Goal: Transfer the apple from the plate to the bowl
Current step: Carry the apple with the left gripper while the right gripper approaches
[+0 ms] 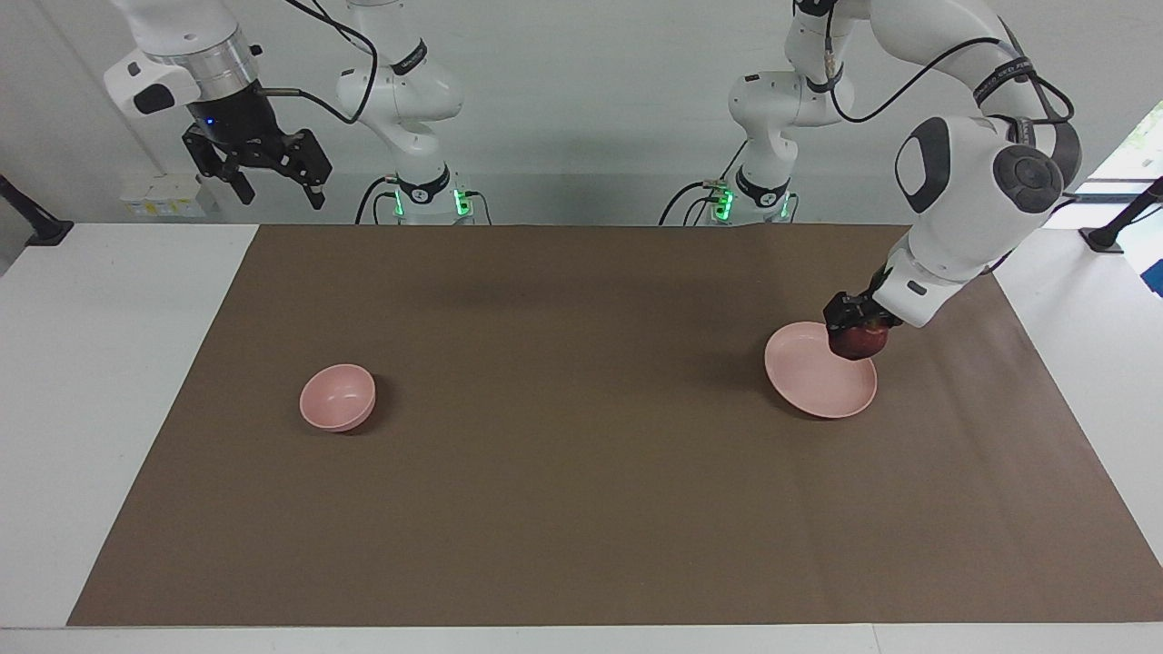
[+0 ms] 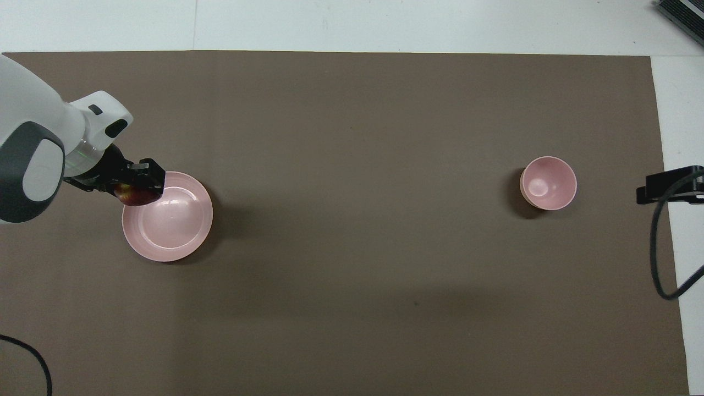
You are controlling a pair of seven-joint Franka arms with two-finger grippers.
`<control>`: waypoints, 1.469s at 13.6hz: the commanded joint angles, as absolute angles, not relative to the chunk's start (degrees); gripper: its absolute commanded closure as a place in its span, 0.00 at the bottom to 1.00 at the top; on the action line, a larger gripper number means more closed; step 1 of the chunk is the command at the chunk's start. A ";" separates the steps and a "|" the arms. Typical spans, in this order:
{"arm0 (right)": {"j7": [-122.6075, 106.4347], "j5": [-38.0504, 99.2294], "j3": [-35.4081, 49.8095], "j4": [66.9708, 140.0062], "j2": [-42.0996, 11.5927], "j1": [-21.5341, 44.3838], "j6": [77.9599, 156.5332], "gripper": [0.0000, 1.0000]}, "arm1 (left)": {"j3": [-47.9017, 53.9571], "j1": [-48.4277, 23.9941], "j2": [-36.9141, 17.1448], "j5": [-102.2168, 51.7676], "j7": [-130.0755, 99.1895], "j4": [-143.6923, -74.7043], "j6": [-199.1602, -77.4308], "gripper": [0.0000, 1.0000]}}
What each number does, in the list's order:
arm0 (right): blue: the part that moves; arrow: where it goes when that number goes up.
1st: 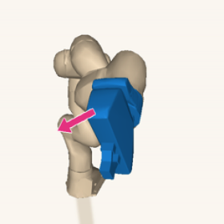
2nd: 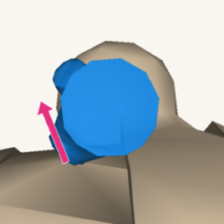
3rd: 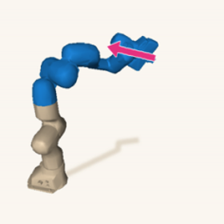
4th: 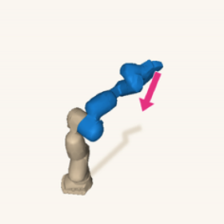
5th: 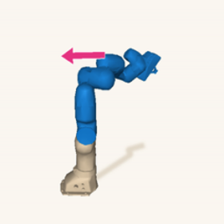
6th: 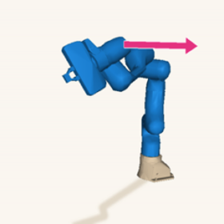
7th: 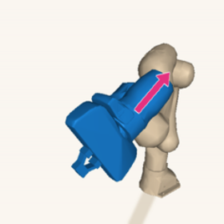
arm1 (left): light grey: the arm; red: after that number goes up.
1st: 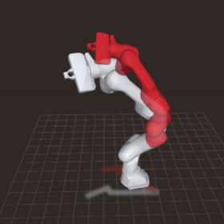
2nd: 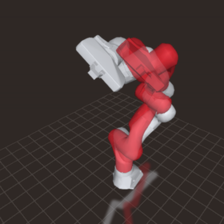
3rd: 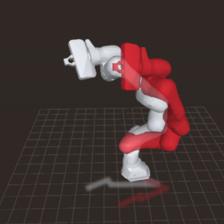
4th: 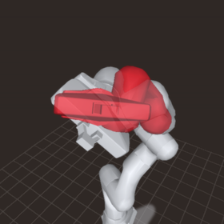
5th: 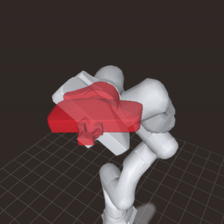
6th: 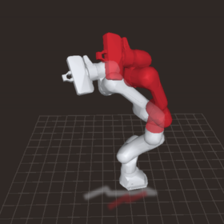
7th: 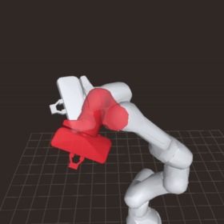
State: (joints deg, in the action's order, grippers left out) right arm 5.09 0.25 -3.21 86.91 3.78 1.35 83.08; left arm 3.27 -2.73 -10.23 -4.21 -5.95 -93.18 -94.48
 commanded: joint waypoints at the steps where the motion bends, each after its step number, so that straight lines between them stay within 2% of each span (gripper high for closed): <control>1: 3.87 0.35 -3.08 87.71 4.57 1.06 82.88 0.00 | 2.72 -2.73 -10.89 -7.20 -5.62 -88.09 -89.75 1.00; 8: -7.81 1.05 -2.73 90.07 4.39 1.67 83.67 0.00 | 2.81 -3.42 -11.78 -12.92 -5.97 -85.08 -87.98 1.00; 11: -7.65 6.23 -2.64 94.48 4.22 1.76 89.54 0.00 | 3.16 -4.48 -11.43 -15.46 -6.85 -85.08 -82.28 1.00; 14: -7.65 17.89 -2.64 98.42 3.16 1.76 92.18 0.00 | 5.09 -6.15 -11.16 -16.95 -16.29 -85.08 -81.56 1.00; 17: -8.17 30.46 -2.46 104.40 3.25 1.93 96.40 0.00 | 5.36 -6.24 -11.25 -25.82 -27.05 -85.17 -81.04 1.00; 20: -8.35 39.33 -2.46 107.38 3.08 3.52 96.86 0.00 | 6.42 -6.24 -11.34 -35.03 -37.32 -85.17 -81.39 1.00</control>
